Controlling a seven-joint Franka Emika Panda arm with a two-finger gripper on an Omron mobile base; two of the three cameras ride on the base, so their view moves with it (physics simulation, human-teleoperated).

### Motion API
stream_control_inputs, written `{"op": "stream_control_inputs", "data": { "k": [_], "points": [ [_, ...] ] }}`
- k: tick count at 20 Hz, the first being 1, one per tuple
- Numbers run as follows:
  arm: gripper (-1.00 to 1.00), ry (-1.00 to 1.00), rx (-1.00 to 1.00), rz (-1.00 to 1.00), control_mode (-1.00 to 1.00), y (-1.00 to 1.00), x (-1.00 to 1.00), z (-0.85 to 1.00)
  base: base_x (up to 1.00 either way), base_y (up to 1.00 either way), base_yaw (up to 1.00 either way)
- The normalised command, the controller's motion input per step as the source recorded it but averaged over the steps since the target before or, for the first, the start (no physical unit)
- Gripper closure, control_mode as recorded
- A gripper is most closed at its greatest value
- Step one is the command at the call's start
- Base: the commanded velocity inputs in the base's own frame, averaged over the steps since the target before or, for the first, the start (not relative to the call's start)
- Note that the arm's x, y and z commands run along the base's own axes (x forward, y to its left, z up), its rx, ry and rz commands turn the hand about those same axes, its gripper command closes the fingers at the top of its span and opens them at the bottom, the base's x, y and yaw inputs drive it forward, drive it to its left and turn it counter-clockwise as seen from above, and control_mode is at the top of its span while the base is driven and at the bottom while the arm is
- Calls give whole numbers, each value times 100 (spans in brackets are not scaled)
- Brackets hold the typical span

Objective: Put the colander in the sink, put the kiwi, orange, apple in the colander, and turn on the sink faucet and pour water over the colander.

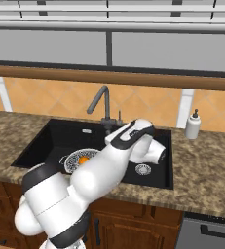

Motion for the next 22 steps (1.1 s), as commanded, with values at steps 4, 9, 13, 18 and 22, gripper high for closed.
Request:
{"op": "stream_control_inputs", "data": {
  "k": [4,9,13,18,22],
  "points": [
    [-100,0,13,-18,-100,18,42,0,0,0,0],
    [-100,0,9,-8,-100,16,33,-8,0,0,0],
    [-100,-1,3,2,-100,3,33,-17,0,0,0],
    [-100,0,0,1,-100,0,48,-12,0,0,0],
    [-100,0,0,0,-100,0,28,-8,0,0,0]
  ]
}}
